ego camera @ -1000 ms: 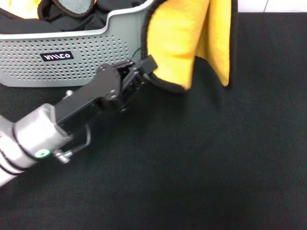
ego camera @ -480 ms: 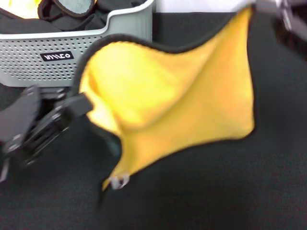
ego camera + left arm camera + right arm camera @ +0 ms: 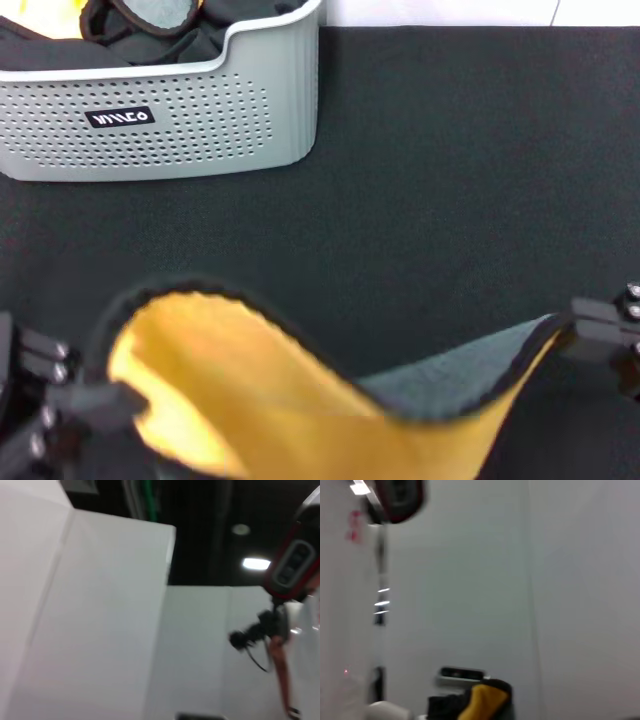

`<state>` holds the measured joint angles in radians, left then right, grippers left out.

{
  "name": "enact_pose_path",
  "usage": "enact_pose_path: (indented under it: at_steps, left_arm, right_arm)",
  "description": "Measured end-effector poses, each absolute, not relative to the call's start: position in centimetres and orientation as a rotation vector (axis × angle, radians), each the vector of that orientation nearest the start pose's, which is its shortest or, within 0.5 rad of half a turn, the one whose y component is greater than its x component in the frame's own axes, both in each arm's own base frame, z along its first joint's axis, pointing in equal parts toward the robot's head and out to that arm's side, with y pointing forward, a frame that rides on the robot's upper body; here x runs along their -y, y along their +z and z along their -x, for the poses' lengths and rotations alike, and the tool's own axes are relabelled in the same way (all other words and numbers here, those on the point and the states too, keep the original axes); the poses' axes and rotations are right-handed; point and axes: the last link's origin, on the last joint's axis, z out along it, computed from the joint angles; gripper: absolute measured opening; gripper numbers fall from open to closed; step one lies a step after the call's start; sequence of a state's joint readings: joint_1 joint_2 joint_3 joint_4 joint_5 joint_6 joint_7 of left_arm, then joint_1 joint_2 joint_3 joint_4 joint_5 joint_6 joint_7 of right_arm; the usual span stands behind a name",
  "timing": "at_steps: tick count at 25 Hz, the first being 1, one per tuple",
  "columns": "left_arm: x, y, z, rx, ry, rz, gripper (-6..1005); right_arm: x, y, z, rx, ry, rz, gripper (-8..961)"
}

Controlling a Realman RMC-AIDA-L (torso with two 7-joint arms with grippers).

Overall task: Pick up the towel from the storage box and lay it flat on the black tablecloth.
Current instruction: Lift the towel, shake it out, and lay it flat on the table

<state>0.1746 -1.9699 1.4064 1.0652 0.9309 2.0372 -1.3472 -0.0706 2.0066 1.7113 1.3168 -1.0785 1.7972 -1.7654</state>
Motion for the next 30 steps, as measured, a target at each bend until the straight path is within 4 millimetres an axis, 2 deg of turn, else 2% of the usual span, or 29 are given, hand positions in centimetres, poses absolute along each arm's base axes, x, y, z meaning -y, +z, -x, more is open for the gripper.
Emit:
enact_pose_path:
  at_steps: [2, 4, 7, 8, 10, 13, 16, 21, 30]
  left_arm:
    - [-15.0, 6.8, 24.4, 0.343, -1.704, 2.52, 14]
    - [-17.2, 6.1, 25.3, 0.428, -1.734, 2.459, 14]
    - [-22.2, 3.6, 26.1, 0.632, -1.713, 2.459, 15]
    - [-23.9, 2.0, 26.4, 0.738, -1.661, 2.463, 15]
    - [-26.0, -0.5, 26.5, 0.875, -1.534, 2.477, 15]
    - [-26.2, -4.7, 27.1, 1.107, -1.351, 2.459, 16]
    - [-26.7, -7.3, 26.9, 1.143, -1.231, 2.458, 16]
    - [-29.4, -7.8, 26.4, 0.995, -1.073, 2.496, 17]
    - [-32.9, -5.2, 26.4, 0.656, -0.904, 2.467, 18]
  right_arm:
    - [-19.6, 5.1, -20.3, -0.141, 1.426, 2.664, 1]
    - [-20.7, 4.6, -22.0, -0.252, 1.435, 2.602, 1]
    - [-23.2, 3.5, -24.2, -0.405, 1.409, 2.519, 1]
    - [-24.1, 2.9, -24.9, -0.461, 1.382, 2.496, 1]
    - [-26.0, 1.7, -25.9, -0.545, 1.313, 2.46, 1]
    - [-28.1, 0.3, -26.9, -0.646, 1.221, 2.419, 1]
    - [-30.0, -1.1, -27.8, -0.736, 1.116, 2.379, 2]
    - [-32.2, -2.5, -28.3, -0.788, 0.969, 2.348, 2]
    - [-33.3, -2.7, -28.4, -0.764, 0.905, 2.323, 1]
